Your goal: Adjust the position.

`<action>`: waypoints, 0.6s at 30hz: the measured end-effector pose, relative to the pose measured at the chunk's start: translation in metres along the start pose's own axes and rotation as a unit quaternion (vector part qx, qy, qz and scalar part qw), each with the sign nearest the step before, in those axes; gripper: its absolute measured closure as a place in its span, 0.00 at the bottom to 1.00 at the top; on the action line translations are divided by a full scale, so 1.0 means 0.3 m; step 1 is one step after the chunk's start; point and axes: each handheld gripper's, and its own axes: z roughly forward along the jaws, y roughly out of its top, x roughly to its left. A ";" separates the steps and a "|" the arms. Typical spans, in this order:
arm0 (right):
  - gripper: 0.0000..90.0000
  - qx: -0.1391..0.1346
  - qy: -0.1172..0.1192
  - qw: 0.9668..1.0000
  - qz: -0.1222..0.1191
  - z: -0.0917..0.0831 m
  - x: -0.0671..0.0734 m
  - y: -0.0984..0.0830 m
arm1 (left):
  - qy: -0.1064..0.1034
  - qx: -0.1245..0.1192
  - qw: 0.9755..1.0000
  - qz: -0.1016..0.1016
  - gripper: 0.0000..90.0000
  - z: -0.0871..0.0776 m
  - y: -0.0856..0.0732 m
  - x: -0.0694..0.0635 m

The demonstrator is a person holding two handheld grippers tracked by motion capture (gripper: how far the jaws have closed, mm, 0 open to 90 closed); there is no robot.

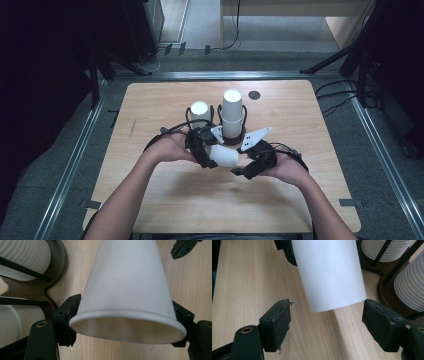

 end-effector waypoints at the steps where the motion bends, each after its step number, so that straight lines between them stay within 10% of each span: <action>1: 0.26 0.005 0.000 1.000 -0.001 0.006 0.001 -0.001 | -0.001 0.003 1.000 0.001 0.29 0.002 0.001 0.001; 18: 0.26 0.013 0.004 1.000 -0.019 0.042 0.021 0.007 | -0.049 0.015 0.999 0.001 0.29 0.050 0.027 -0.022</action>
